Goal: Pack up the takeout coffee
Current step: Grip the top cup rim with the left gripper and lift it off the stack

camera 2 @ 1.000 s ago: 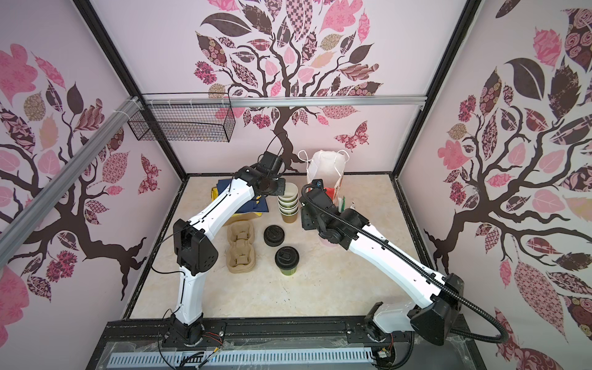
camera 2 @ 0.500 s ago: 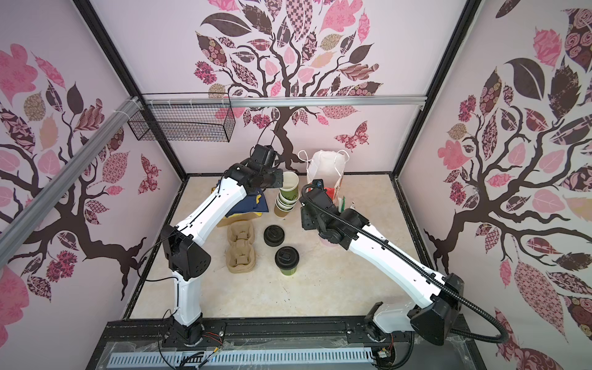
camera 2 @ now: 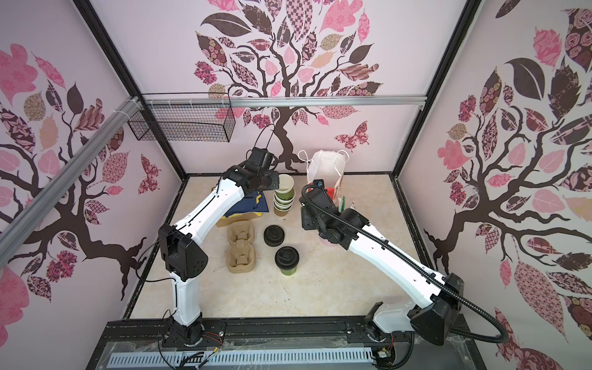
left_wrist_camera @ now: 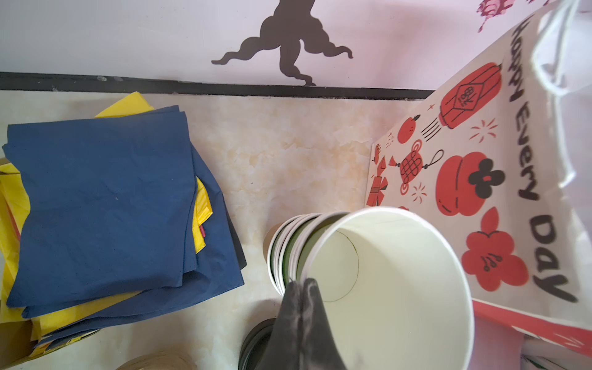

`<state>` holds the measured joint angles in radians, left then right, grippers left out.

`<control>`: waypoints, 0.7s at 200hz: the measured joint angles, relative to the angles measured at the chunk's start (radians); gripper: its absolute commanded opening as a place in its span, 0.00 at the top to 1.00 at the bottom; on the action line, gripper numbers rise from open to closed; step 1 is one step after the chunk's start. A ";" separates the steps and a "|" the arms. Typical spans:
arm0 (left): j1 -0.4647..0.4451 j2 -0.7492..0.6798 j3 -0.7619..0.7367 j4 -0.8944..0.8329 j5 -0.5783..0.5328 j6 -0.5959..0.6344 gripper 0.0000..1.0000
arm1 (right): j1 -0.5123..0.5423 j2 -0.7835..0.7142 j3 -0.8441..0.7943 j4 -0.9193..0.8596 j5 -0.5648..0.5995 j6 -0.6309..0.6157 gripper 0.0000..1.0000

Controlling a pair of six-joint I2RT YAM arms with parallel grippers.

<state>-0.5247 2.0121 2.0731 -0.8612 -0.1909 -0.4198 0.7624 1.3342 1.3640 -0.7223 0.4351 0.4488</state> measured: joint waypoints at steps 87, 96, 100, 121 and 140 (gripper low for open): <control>0.028 0.000 0.000 0.017 -0.014 0.002 1.00 | 0.000 0.000 0.000 0.000 0.000 0.005 0.34; 0.031 0.000 0.001 0.018 -0.014 0.002 1.00 | 0.000 0.000 0.000 -0.001 0.000 0.005 0.34; 0.032 0.000 0.001 0.018 -0.014 0.002 1.00 | 0.000 0.000 0.000 -0.001 0.000 0.005 0.34; 0.034 0.000 0.004 0.018 -0.013 0.003 1.00 | 0.000 0.000 0.000 -0.001 0.000 0.005 0.34; 0.034 0.000 0.013 0.020 -0.013 0.003 1.00 | 0.000 0.000 0.000 -0.003 0.000 0.005 0.34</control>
<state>-0.4904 2.0121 2.0857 -0.8413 -0.2043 -0.4168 0.7624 1.3342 1.3640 -0.7254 0.4351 0.4534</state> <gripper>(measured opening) 0.048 0.662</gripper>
